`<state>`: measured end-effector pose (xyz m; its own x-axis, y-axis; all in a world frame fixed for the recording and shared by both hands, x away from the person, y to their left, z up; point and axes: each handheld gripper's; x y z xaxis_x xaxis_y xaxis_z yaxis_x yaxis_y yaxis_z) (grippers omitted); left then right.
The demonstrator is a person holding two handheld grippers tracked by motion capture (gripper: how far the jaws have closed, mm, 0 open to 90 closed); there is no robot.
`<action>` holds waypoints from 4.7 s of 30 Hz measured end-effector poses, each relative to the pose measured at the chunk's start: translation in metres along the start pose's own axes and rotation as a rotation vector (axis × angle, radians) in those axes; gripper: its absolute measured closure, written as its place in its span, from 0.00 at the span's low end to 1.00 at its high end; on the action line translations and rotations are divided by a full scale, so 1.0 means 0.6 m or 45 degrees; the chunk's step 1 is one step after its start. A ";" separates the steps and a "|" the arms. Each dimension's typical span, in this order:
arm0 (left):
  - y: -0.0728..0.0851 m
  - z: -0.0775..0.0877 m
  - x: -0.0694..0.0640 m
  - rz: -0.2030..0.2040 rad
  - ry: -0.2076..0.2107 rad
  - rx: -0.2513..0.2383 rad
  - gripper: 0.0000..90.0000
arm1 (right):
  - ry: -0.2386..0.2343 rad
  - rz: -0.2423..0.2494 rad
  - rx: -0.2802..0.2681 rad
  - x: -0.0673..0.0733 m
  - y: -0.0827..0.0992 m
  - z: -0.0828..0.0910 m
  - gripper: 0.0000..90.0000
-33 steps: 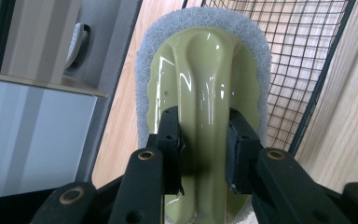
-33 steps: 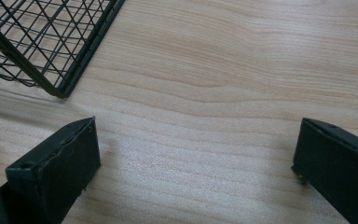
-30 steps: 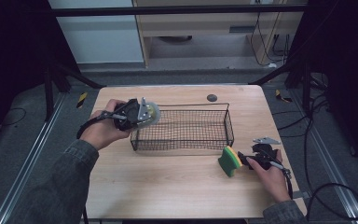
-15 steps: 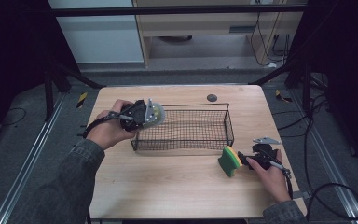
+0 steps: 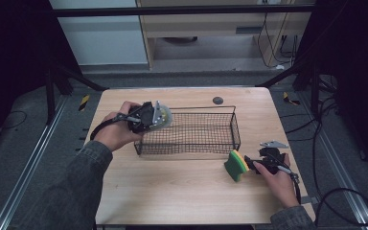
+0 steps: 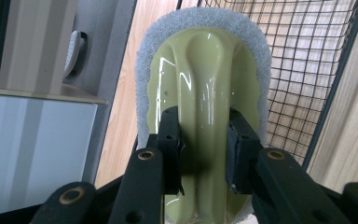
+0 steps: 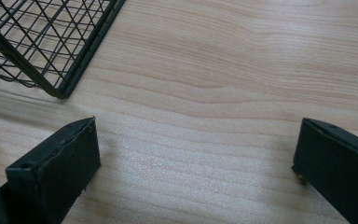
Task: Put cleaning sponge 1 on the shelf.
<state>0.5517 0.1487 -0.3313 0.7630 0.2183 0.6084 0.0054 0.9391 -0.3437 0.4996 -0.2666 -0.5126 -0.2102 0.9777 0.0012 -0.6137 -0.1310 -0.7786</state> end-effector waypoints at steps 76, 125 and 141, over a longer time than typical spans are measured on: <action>0.010 -0.085 -0.035 -0.083 0.125 0.071 0.78 | -0.007 0.000 -0.004 0.000 -0.001 -0.001 0.01; 0.033 -0.161 -0.033 0.023 0.281 0.151 0.78 | -0.016 0.012 -0.005 0.001 -0.001 -0.001 0.01; 0.033 -0.169 -0.032 0.040 0.322 0.175 0.78 | -0.020 0.015 -0.006 0.001 -0.001 -0.002 0.01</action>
<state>0.6031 0.1362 -0.4224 0.8986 0.1905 0.3952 -0.0949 0.9639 -0.2489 0.5006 -0.2659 -0.5127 -0.2296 0.9733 0.0019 -0.6073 -0.1417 -0.7817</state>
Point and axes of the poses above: each handheld gripper's, and its own axes: z roughly backward along the jaws, y roughly out of its underside, x roughly to its left, and after that the axes turned 5 degrees about -x, right-handed
